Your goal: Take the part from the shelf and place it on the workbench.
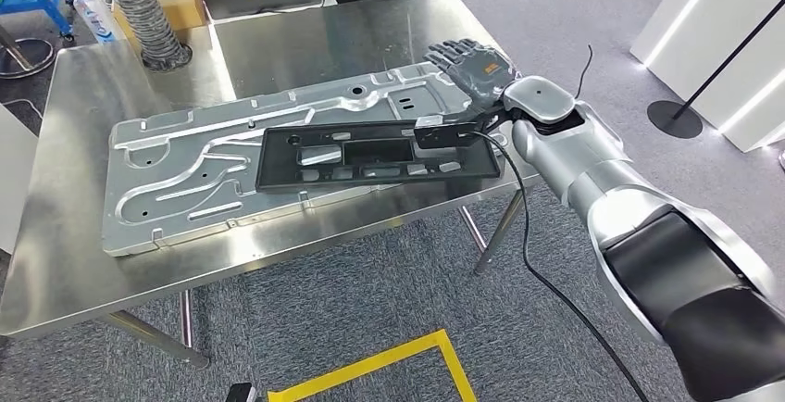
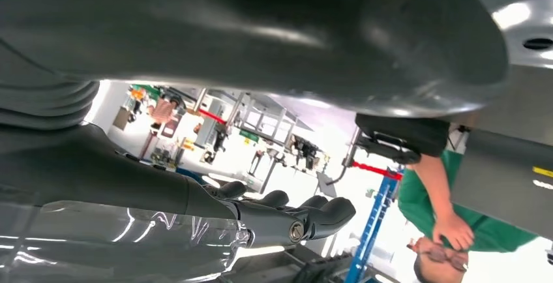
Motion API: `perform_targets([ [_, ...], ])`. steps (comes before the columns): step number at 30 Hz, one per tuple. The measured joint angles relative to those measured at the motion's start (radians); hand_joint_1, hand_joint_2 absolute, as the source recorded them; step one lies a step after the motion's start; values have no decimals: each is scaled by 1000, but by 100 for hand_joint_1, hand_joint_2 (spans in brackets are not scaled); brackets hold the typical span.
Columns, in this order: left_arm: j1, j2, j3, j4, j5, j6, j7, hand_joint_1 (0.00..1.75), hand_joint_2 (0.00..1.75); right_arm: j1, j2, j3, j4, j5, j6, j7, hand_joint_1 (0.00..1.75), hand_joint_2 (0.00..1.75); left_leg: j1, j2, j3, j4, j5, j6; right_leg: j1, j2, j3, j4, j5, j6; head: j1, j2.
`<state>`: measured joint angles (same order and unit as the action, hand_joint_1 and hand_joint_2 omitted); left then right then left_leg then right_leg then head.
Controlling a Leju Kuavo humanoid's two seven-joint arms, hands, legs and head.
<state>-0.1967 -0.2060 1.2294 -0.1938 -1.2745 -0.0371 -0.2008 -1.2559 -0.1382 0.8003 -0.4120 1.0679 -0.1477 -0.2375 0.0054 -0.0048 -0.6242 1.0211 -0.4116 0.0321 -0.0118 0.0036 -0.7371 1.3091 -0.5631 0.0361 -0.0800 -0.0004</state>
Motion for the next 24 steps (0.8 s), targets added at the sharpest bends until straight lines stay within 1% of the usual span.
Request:
perform_targets([
  [1, -1, 0, 0, 0, 0, 1, -1, 0, 0, 0, -3, -1, 1, -3, -1, -2, 0, 0, -1, 0, -1, 0, 2, 0, 0, 0, 24, -40, 25, -3, 0, 0],
  [2, -2, 0, 0, 0, 0, 3, -2, 0, 0, -1, -5, -2, 2, -6, -3, -4, 0, 0, -3, 0, -1, 0, 3, -1, 2, 0, 65, -110, 58, -9, 0, 0],
  [3, -3, 0, 0, 0, 0, 4, -2, 0, 0, -2, -7, -3, 2, -8, -6, -6, 0, 0, -4, 0, -1, 0, 5, -3, 5, -1, 107, -186, 83, -15, 0, 0],
  [4, -5, 0, 0, 0, 0, 5, -1, 0, 0, -3, -7, -4, 2, -9, -9, -8, 0, 0, -5, 0, -2, 1, 7, -7, 9, -3, 137, -244, 101, -21, 0, 0],
  [5, -6, 0, 0, 0, 0, 5, 0, 0, 0, -4, -7, -5, 3, -9, -12, -8, 0, 0, -6, 1, -4, 1, 9, -11, 13, -4, 153, -278, 108, -26, 0, 0],
  [7, -8, 0, 0, 0, 0, 6, 2, 0, 0, -4, -7, -5, 4, -7, -17, -9, 0, 0, -5, 1, -7, -2, 14, -21, 18, -4, 154, -292, 111, -34, 0, 0],
  [8, -8, 0, 0, 0, 0, 6, 3, 0, 0, -3, -6, -5, 4, -6, -18, -9, 0, 0, -4, 1, -8, -2, 14, -26, 15, -5, 155, -298, 116, -39, 0, 0],
  [9, -8, 1, 0, 0, 0, 6, 3, 0, 0, -4, -5, -5, 5, -6, -20, -9, 0, 0, -4, 1, -12, 5, 6, -31, 13, -6, 157, -305, 122, -45, 0, 0],
  [10, -8, 1, 0, 0, 0, 6, 3, 0, 0, -5, -3, -5, 5, -5, -22, -9, 0, 0, -5, 1, -22, 29, -13, -36, 10, -7, 158, -313, 128, -50, 0, 0],
  [11, -8, 2, 0, 0, 0, 7, 3, 0, 0, -6, -1, -5, 5, -4, -23, -10, 0, 0, -4, 1, -42, 77, -44, -40, 9, -8, 159, -317, 132, -54, 0, 0],
  [13, -8, 3, 0, 0, 0, 8, 4, 0, 0, -8, 1, -5, 6, -1, -23, -12, 0, 0, -2, 1, -99, 216, -112, -46, 10, -8, 155, -316, 134, -57, 0, 0],
  [14, -8, 3, 0, 0, 0, 9, 4, 0, 0, -8, 2, -5, 7, 1, -21, -13, 0, 0, -1, 1, -119, 268, -129, -48, 11, -7, 153, -315, 135, -58, 0, 0],
  [15, -7, 3, 0, 0, 0, 9, 4, 0, 0, -8, 2, -5, 7, 3, -19, -15, 0, 0, -1, 1, -123, 285, -127, -49, 11, -6, 152, -313, 135, -57, 0, 0],
  [16, -7, 3, 0, 0, 0, 9, 4, 0, 0, -9, 2, -5, 8, 5, -18, -16, 0, 0, -1, 1, -107, 258, -106, -49, 10, -6, 152, -311, 134, -57, 0, 0],
  [17, -8, 4, 0, 0, 1, 10, 4, 0, 0, -11, 3, -5, 8, 6, -17, -16, 0, 0, 0, 1, -73, 195, -72, -49, 10, -5, 152, -309, 133, -55, 0, 0],
  [18, -8, 4, 0, 0, 2, 10, 3, 0, 0, -14, 4, -5, 8, 9, -17, -15, 0, 0, -1, 3, -36, 122, -44, -46, 11, -5, 153, -306, 130, -53, 0, 0],
  [19, -8, 5, 0, 0, 3, 10, 3, 0, 0, -18, 6, -5, 9, 13, -17, -12, 0, 0, -2, 6, -4, 57, -24, -42, 12, -5, 150, -301, 128, -49, 0, 0],
  [20, -8, 5, 0, 0, 5, 11, 2, 0, 0, -24, 8, -5, 9, 17, -17, -7, 0, 0, -3, 8, 15, 17, -15, -37, 14, -5, 147, -298, 127, -45, 0, 0],
  [21, -9, 5, 0, 0, 5, 11, 0, 0, 0, -28, 10, -5, 10, 22, -17, 0, 0, 0, -5, 9, 20, 1, -17, -30, 15, -7, 143, -296, 127, -40, 0, 0],
  [23, -8, 6, 0, 0, 6, 11, -3, 0, 0, -35, 14, -5, 11, 29, -16, 12, 0, 0, -5, 2, 19, -4, -12, -19, 15, -11, 139, -294, 127, -30, 0, 0],
  [24, -8, 6, 0, 0, 6, 11, -4, 0, 0, -38, 15, -5, 11, 31, -15, 15, 0, 0, -4, -2, 19, -7, -9, -13, 14, -12, 136, -287, 119, -25, 0, 0],
])
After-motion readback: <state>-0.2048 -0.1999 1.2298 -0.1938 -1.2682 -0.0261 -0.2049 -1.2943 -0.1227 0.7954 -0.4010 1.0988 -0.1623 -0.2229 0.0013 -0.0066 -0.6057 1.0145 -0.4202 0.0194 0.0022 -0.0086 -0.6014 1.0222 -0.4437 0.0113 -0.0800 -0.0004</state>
